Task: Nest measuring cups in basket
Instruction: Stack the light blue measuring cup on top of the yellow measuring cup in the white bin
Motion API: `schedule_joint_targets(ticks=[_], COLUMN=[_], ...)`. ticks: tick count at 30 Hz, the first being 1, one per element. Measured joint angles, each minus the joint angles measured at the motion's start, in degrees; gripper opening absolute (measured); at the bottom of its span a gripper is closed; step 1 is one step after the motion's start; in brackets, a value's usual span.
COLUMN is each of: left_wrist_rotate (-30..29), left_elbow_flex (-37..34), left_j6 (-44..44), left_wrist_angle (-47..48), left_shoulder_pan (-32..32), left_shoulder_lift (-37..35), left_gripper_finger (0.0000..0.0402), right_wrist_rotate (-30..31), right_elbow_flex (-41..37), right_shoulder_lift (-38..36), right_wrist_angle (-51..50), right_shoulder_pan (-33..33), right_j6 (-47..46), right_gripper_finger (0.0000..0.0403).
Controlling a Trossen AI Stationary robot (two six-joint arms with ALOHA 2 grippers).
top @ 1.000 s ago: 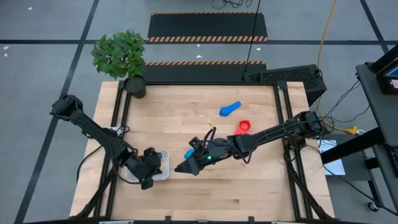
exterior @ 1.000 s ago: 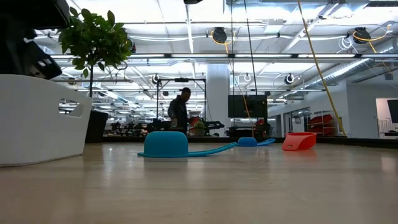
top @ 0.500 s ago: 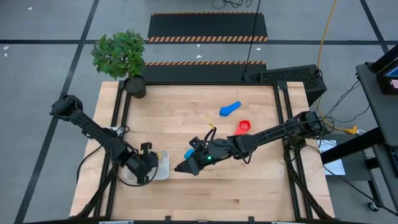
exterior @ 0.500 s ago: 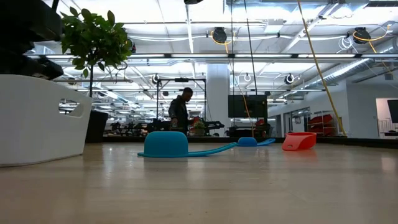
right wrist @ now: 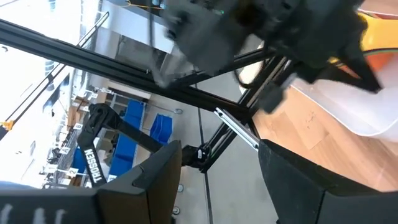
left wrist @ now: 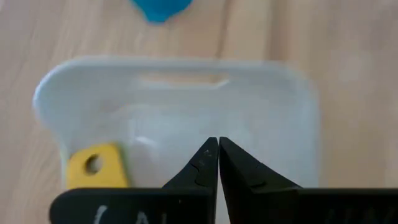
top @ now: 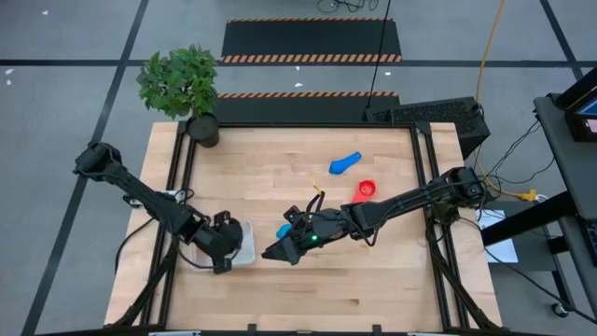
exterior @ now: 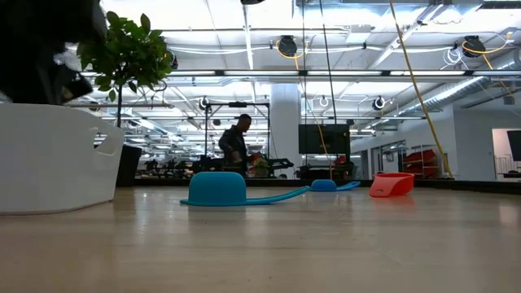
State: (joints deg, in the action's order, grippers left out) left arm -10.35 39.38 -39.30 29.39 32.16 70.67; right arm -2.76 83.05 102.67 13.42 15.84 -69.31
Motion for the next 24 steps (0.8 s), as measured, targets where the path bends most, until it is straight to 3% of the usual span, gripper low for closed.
schedule_joint_targets(ticks=[8, 15, 24], left_wrist_rotate=[-1.7, -3.7, -3.7], left_elbow_flex=[6.1, 6.6, 6.6], left_j6=[-0.1, -2.0, -2.0], left_wrist_angle=[-0.7, -0.7, -0.6], left_shoulder_pan=[0.5, -0.8, -4.0], left_shoulder_lift=[-4.6, -8.9, -12.7], left_gripper_finger=[0.0012, 0.0009, 0.0018], right_wrist_rotate=[0.0, -0.7, -8.5], right_elbow_flex=[0.0, 0.0, 0.0], right_shoulder_lift=[0.0, 0.0, 0.0], right_wrist_angle=[-3.4, -9.3, -16.0], right_shoulder_pan=[-0.4, -1.4, -4.3], right_j6=[1.7, 1.5, 1.0], right_gripper_finger=[0.0208, 0.0208, 0.0208])
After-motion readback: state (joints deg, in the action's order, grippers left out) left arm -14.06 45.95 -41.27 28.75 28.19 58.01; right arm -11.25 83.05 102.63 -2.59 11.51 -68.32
